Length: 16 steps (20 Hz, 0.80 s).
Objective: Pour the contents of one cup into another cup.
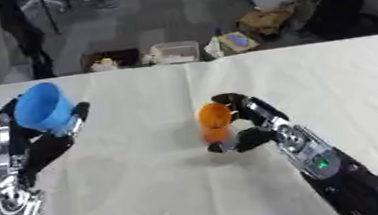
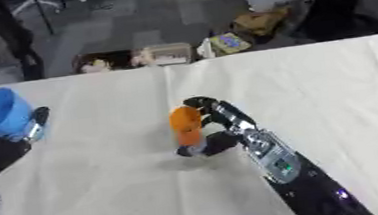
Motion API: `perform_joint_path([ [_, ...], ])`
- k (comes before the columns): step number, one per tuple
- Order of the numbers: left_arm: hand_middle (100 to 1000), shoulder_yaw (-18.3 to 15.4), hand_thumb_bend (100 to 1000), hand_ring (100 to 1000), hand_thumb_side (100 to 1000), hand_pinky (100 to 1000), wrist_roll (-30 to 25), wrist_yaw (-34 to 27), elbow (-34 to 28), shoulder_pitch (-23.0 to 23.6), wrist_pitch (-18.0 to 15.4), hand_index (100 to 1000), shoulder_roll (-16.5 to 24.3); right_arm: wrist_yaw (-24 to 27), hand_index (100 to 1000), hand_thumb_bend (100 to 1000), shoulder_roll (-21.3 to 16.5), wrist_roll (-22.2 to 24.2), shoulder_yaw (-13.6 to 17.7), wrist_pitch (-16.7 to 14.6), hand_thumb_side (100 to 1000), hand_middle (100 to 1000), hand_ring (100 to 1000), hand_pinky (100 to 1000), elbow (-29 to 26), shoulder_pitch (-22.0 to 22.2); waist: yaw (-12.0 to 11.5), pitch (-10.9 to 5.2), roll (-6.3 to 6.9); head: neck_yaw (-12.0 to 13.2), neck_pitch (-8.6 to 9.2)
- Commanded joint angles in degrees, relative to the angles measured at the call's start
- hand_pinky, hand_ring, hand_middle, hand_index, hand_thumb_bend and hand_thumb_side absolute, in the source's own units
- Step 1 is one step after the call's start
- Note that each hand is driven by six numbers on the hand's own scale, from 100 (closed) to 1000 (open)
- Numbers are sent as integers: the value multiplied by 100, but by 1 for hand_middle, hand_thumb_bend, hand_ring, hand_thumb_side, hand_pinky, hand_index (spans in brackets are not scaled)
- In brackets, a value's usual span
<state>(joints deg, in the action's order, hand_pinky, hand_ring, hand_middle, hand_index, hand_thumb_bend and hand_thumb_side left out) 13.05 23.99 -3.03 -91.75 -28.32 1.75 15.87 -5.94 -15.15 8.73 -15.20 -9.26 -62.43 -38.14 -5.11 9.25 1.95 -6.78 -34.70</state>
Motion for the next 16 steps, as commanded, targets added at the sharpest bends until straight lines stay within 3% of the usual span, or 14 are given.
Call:
perform_joint_path([
  [1, 205, -2, 552, 266, 100, 115, -24, -14, -131, -101, -4, 469, 29, -50, 891, 704, 5, 66, 16, -32, 107, 759, 769, 697, 2, -173, -17, -72, 7, -28, 40],
  [16, 206, 37, 547, 266, 100, 114, -52, -49, -124, -116, 16, 470, -32, -168, 880, 712, 161, 14, 79, -25, 118, 728, 737, 674, 256, -379, -96, -47, 75, -97, 64],
])
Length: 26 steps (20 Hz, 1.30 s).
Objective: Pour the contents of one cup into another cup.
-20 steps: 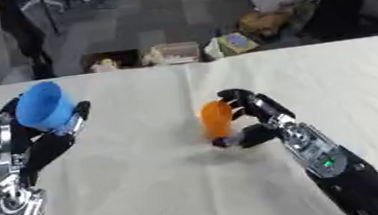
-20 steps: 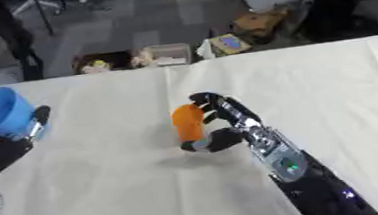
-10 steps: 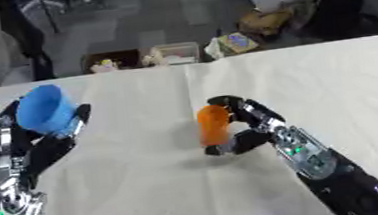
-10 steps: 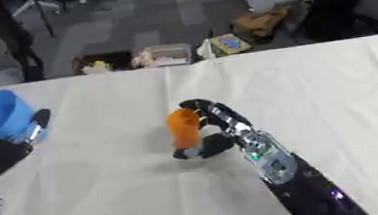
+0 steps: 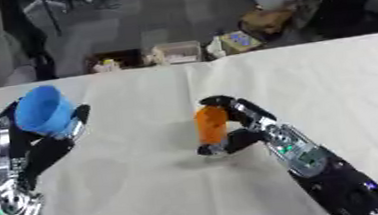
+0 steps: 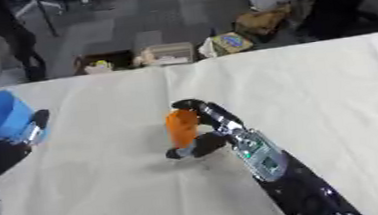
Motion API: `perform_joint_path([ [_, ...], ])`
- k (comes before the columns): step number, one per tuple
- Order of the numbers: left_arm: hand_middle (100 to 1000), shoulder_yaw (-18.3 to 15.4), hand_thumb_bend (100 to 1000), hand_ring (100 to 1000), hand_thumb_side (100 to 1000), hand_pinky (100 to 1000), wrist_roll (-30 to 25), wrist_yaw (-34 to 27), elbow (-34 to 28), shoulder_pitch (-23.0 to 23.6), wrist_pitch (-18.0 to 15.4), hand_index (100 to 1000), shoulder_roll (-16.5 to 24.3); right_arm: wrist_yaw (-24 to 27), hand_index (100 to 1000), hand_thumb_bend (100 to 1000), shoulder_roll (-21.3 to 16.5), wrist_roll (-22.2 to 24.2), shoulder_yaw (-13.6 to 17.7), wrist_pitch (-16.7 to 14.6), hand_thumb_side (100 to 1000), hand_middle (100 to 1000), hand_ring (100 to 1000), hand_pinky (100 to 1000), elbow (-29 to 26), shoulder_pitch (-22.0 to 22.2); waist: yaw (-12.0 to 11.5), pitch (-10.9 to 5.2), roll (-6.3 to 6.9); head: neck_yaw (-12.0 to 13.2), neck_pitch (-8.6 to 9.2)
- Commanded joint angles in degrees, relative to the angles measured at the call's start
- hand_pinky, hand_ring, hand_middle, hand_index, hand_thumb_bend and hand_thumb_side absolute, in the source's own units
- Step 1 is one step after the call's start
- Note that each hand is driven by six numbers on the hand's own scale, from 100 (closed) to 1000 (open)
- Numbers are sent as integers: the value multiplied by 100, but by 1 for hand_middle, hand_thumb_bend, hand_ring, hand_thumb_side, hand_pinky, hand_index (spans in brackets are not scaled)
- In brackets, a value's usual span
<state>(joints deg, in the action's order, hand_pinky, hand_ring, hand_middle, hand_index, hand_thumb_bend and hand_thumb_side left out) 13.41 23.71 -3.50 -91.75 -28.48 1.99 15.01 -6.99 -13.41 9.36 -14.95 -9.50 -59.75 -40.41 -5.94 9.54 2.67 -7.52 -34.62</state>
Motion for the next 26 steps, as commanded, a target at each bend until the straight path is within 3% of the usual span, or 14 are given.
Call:
perform_joint_path([
  [1, 206, 4, 548, 266, 100, 114, -25, -2, -124, -100, -8, 470, 51, -72, 876, 713, -6, -66, 58, 3, 100, 721, 731, 670, 7, -158, -15, -75, 5, -26, 57],
  [6, 200, 13, 545, 266, 100, 116, -31, -11, -129, -110, -9, 470, 25, -103, 847, 673, 64, -146, 87, 17, 100, 681, 683, 634, 151, -176, -33, -61, 22, -48, 72],
  [13, 196, 28, 537, 266, 100, 118, -34, -29, -127, -119, -2, 466, -1, -152, 786, 618, 131, -300, 126, 25, 100, 584, 570, 509, 329, -196, -77, -43, 46, -71, 92],
  [22, 195, 12, 528, 266, 100, 120, -14, -33, -146, -97, 1, 465, -15, -24, 645, 390, 140, -580, 170, 45, 100, 434, 373, 241, 335, -201, -106, -36, 76, -118, 129],
  [26, 194, -14, 527, 264, 100, 117, 11, -10, -166, -88, -9, 465, -4, 126, 630, 317, 92, -765, 191, 80, 100, 418, 356, 221, 155, -194, -81, -46, 46, -132, 152],
])
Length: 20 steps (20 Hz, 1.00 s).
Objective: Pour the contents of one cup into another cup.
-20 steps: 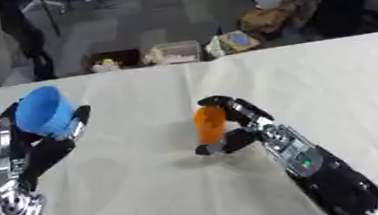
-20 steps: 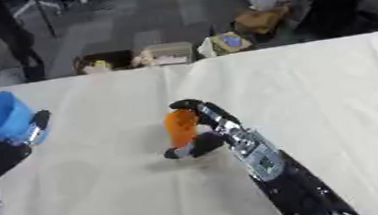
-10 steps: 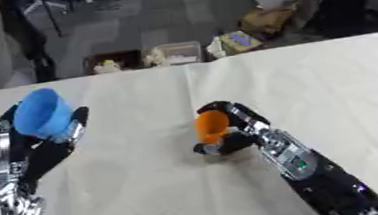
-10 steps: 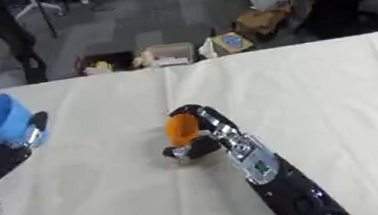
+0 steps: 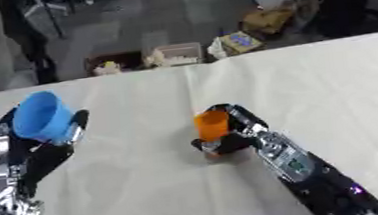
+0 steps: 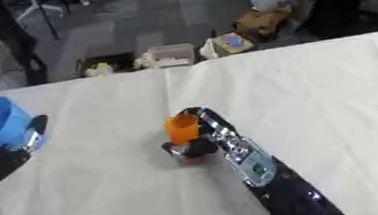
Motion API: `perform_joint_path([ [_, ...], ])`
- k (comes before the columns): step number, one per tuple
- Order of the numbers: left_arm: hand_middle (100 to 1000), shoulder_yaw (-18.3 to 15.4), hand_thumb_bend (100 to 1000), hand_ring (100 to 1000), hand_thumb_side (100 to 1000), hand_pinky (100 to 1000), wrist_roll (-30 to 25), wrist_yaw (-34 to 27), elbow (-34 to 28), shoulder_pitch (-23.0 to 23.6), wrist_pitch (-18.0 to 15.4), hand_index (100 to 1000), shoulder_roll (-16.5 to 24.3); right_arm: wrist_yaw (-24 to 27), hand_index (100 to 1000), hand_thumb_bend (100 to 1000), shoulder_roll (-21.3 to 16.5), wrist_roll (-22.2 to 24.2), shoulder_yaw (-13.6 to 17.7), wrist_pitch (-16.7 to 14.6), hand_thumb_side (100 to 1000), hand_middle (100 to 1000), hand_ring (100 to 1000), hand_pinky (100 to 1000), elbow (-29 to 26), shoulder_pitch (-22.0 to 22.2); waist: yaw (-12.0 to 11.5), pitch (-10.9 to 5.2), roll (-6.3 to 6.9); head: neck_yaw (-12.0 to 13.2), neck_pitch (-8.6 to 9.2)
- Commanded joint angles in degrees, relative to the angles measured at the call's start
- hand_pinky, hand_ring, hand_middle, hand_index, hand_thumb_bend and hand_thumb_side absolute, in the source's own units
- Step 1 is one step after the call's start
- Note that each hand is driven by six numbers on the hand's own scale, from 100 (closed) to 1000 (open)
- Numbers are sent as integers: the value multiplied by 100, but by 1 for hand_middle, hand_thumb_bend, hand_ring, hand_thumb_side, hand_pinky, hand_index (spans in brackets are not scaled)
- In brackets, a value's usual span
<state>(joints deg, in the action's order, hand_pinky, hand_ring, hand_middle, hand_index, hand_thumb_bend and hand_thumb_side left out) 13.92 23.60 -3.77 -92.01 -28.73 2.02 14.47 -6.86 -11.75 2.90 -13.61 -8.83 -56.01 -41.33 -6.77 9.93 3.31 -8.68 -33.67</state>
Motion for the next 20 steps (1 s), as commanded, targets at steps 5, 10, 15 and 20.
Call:
perform_joint_path([
  [5, 203, -191, 528, 259, 100, 121, 107, 316, -171, -5, 20, 471, 161, 183, 641, 272, -278, -367, 92, 220, 100, 427, 377, 244, -837, -14, 70, -129, -124, 10, 71],
  [10, 219, -296, 522, 268, 100, 133, 236, 449, -64, 168, 39, 480, 296, 304, 643, 213, -723, -545, 161, 605, 100, 428, 388, 255, -1790, 151, 209, -202, -274, 121, 42],
  [15, 221, -264, 518, 270, 100, 135, 187, 467, 23, 269, 20, 482, 383, 582, 651, 209, -1114, -690, 280, 998, 100, 437, 405, 278, -2632, 325, 341, -277, -387, 238, -22],
  [20, 223, -168, 517, 272, 100, 137, 42, 556, 76, 272, 29, 485, 414, 764, 653, 195, -1302, -763, 364, 1194, 100, 440, 416, 292, -3214, 437, 440, -327, -455, 209, -9],
])
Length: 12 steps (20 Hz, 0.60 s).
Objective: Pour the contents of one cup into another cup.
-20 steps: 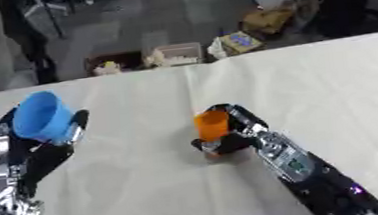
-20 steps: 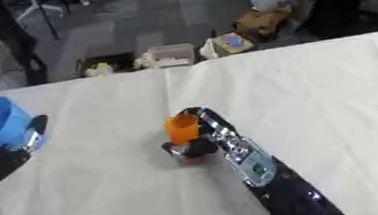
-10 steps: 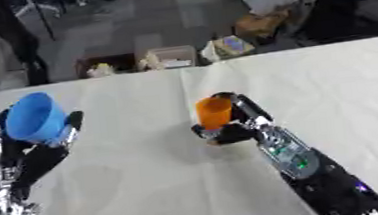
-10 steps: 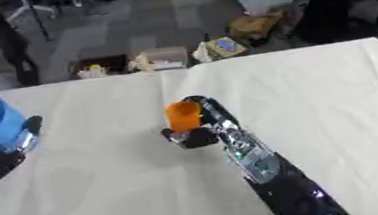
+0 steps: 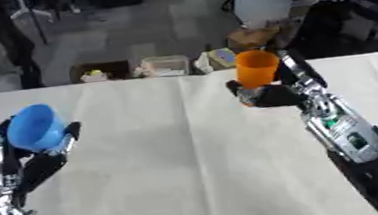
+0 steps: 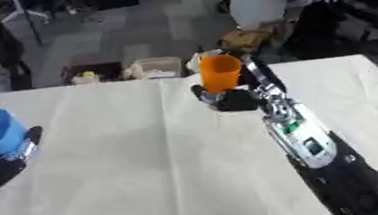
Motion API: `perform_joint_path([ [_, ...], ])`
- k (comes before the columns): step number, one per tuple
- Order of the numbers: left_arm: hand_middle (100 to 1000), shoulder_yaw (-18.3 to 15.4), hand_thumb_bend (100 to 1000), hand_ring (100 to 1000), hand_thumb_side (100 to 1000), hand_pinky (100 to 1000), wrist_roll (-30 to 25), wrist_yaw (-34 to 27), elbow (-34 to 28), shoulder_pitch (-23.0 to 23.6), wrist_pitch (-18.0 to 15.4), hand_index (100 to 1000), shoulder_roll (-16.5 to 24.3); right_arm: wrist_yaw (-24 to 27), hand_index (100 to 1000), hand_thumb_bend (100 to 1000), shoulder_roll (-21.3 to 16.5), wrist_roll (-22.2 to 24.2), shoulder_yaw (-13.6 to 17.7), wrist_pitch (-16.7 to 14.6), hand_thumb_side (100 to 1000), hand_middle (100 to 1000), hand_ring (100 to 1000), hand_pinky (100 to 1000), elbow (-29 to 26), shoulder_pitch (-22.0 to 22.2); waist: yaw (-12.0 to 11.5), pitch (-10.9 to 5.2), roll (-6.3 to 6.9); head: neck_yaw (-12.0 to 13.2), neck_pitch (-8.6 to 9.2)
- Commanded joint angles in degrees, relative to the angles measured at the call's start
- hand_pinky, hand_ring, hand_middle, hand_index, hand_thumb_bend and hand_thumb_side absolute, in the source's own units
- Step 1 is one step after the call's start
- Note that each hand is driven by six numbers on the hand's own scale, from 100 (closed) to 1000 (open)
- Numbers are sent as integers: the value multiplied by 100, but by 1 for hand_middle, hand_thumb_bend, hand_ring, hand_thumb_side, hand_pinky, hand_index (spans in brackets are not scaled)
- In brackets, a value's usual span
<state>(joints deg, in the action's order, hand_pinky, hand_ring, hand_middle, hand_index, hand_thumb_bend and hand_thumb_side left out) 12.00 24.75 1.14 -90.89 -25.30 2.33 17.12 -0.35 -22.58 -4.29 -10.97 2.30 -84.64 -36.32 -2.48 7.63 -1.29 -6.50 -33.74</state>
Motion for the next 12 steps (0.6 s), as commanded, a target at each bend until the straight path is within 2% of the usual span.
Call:
perform_joint_path([
  [1, 222, 42, 517, 271, 100, 136, -101, 78, -14, -64, 5, 484, 149, 147, 652, 192, -243, -65, 119, 106, 100, 440, 416, 292, -428, -54, 22, -104, -3, -19, 0],
  [6, 206, 121, 515, 255, 100, 115, -225, 120, 96, -47, 24, 477, 155, 238, 647, 166, -344, -145, 161, 205, 100, 435, 410, 285, -667, -85, 30, -119, -20, -13, -5],
  [12, 199, 380, 511, 249, 100, 103, -622, 98, 259, -77, 44, 472, 140, 151, 645, 148, -396, -25, 85, 228, 100, 434, 409, 282, -778, -268, 30, -118, -39, 9, -8],
])
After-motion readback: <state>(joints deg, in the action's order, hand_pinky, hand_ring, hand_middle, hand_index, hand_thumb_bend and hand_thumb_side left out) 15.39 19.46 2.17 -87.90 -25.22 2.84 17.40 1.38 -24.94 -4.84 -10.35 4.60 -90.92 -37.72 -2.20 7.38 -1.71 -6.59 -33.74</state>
